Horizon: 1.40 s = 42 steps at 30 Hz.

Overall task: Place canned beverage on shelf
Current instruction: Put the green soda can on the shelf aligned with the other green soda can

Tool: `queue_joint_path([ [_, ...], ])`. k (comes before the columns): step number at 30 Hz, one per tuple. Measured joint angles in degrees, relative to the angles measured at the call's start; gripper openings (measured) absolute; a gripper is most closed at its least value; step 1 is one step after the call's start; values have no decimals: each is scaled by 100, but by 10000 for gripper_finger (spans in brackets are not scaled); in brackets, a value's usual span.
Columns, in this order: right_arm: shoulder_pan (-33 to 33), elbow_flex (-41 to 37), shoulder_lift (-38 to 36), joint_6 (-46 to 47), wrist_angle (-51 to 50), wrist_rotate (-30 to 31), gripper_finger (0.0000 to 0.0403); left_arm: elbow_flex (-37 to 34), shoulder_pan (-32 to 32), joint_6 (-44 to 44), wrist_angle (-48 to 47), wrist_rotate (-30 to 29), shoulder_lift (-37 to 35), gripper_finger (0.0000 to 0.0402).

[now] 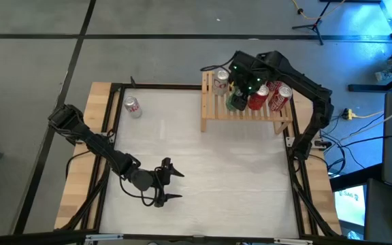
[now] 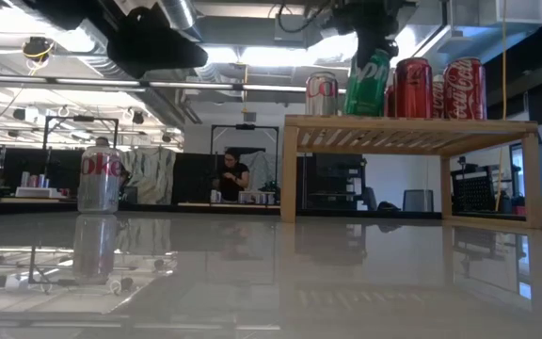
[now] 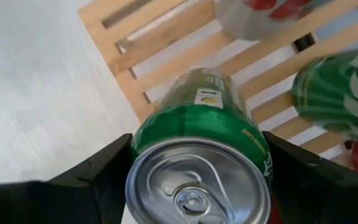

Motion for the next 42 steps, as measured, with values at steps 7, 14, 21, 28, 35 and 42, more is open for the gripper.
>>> queue_joint_path([
  [7, -2, -57, -328, -44, 14, -34, 297, 0, 0, 2, 69, -3, 0, 368],
  [14, -91, -178, -371, -31, -3, -58, 297, 0, 0, -12, 83, -5, 0, 368],
  [21, -237, -497, -384, -45, 14, -83, 297, 0, 0, 19, 176, -7, 0, 368],
  [28, -223, -470, -377, -136, -9, 56, 336, 0, 0, 21, 184, -7, 0, 368],
  [35, -223, -470, -371, -218, -22, 287, 382, 0, 0, 24, 182, -7, 0, 368],
  [42, -166, -248, -385, -219, -18, 278, 381, 0, 2, 25, 182, -10, 0, 368],
])
